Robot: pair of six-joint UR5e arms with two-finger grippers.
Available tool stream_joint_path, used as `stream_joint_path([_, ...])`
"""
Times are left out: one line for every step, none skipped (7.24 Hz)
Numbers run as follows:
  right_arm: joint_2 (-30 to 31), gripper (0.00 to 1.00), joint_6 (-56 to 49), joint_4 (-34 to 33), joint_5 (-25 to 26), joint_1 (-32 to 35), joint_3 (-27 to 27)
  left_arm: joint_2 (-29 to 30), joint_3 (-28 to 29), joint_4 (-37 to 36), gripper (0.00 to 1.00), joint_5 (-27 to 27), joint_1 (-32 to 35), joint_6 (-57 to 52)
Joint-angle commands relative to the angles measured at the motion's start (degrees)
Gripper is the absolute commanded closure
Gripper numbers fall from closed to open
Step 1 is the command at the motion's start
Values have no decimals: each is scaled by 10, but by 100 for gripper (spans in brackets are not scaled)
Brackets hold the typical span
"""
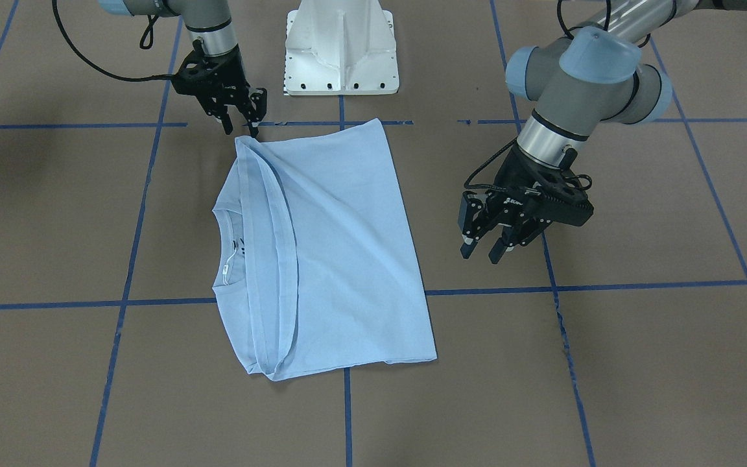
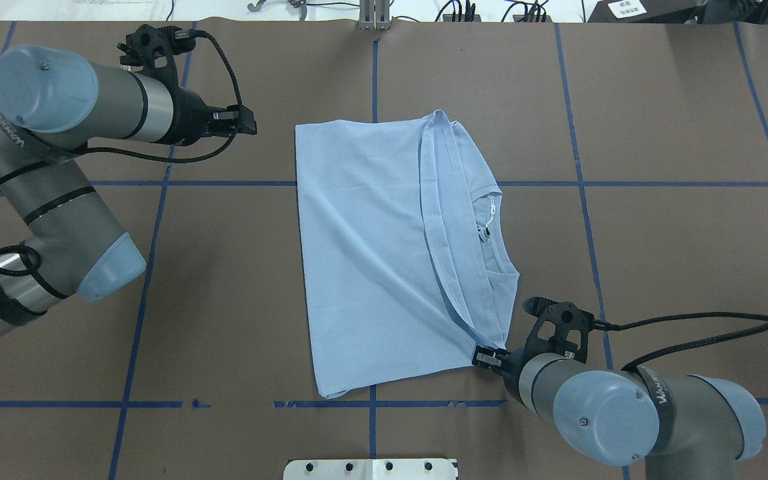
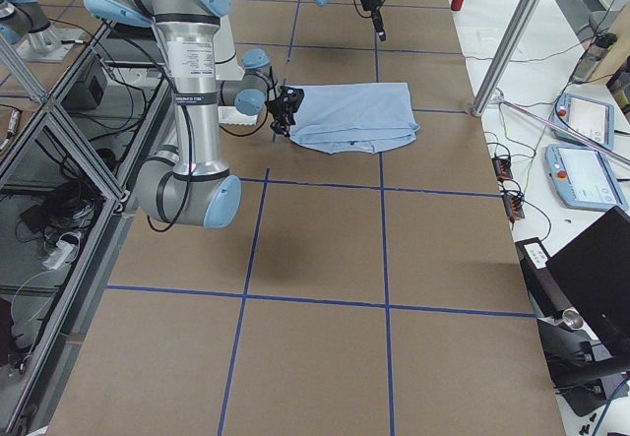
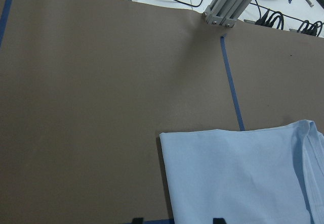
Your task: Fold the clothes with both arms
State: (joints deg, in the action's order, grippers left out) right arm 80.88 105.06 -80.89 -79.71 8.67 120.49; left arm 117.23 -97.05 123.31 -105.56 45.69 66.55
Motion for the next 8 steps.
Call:
stream_joint_path([-14,29,114,0,1,-1,-22,0,-2,-1,45,1,0,1])
stream_joint_path([-14,29,130,0,0,-1,-28,0,-3,-1,45,1,0,2])
stream_joint_path([-14,29,131,0,0,0,-31,0,-5,-1,45,1,0,2])
stream_joint_path([-14,29,132,0,0,-1,-38,0,-7,-1,45,1,0,2])
stream_joint_path([-15,31,132,0,0,-1,-39,-1,-7,-1,45,1,0,2])
stream_joint_path([-18,31,132,0,-1,-1,-46,-1,-8,-1,45,1,0,2])
stream_joint_path([-18,33,138,0,-2,-1,-50,-1,-8,-1,45,1,0,2])
stream_joint_path([-19,37,145,7,-3,-1,-50,-1,-7,-1,45,1,0,2])
